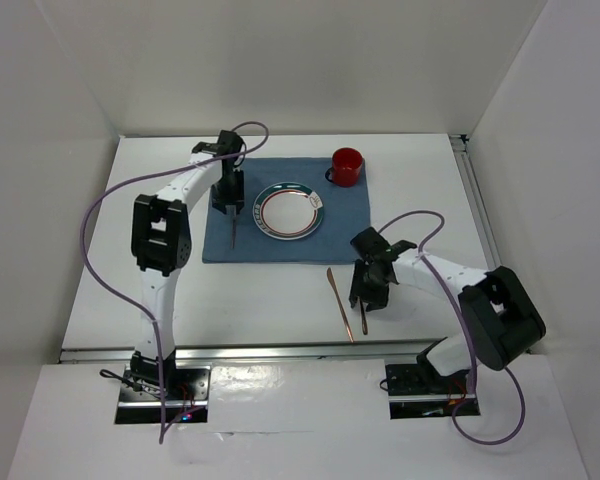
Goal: Set the dinner table for one person
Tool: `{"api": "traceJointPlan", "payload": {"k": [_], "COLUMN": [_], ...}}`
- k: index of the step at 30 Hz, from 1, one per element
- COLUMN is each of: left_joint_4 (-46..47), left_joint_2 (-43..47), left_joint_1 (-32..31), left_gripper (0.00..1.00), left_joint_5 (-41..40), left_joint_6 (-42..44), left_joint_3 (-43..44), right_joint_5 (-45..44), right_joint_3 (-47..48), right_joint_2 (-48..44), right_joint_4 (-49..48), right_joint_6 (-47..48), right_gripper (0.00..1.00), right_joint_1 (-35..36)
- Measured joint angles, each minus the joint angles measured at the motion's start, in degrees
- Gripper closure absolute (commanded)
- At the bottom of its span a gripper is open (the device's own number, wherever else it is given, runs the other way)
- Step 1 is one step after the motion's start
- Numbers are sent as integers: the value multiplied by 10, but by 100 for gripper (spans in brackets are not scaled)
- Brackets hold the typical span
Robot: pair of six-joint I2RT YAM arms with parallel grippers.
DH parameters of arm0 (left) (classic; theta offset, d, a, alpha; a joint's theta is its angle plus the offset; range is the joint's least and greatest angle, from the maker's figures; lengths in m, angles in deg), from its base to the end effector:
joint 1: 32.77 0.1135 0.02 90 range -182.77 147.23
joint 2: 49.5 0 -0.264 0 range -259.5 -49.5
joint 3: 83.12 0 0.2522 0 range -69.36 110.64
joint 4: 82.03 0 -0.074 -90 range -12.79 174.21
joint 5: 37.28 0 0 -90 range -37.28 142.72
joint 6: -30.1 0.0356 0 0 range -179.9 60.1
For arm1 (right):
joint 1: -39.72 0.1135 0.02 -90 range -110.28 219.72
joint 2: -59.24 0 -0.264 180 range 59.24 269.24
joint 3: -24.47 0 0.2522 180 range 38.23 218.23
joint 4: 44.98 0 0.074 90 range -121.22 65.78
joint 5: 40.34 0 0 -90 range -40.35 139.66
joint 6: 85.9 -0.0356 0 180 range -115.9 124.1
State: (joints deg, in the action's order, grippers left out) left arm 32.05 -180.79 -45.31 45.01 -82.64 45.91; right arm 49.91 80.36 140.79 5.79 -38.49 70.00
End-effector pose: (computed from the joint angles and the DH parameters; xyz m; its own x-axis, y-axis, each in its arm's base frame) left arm 0.4763 -0.1010 0.2005 -0.9001 -0.1922 -0.3909 -0.1968 0.9800 -0.0288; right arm 0.2022 0.1182 0.1589 -0.9599 0.2232 -0.1699 0.1962 0.9671 0.1619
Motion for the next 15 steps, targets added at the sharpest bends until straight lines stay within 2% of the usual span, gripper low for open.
{"api": "traceJointPlan", "payload": {"k": [1, 2, 3, 6, 7, 8, 13, 15], "left_joint_4": [-3, -7, -12, -21, -23, -24, -24, -24], "left_joint_2": [7, 16, 28, 71, 90, 108, 219, 259], "left_joint_1": [0, 0, 0, 0, 0, 0, 0, 0], "left_gripper": [29, 27, 22, 20, 20, 20, 20, 25], "left_joint_5": [-1, -2, -2, -4, -4, -5, 1, 5], "left_joint_6": [2, 1, 0, 0, 0, 0, 0, 0], "left_joint_3": [-4, -9, -12, -13, -13, -13, -17, -28], "right_joint_5": [-2, -4, -6, -11, -13, -16, -51, -66], "right_joint_3": [-3, -3, -2, -1, 0, 0, 19, 42], "right_joint_2": [6, 12, 13, 18, 19, 19, 20, 18], "right_joint_4": [-4, -5, -5, -9, -9, -8, 13, 34], "right_joint_6": [0, -2, -4, -10, -12, -13, -18, -10], "right_gripper": [56, 59, 67, 83, 94, 98, 100, 100], "right_joint_1": [5, 8, 9, 12, 13, 15, 32, 39]}}
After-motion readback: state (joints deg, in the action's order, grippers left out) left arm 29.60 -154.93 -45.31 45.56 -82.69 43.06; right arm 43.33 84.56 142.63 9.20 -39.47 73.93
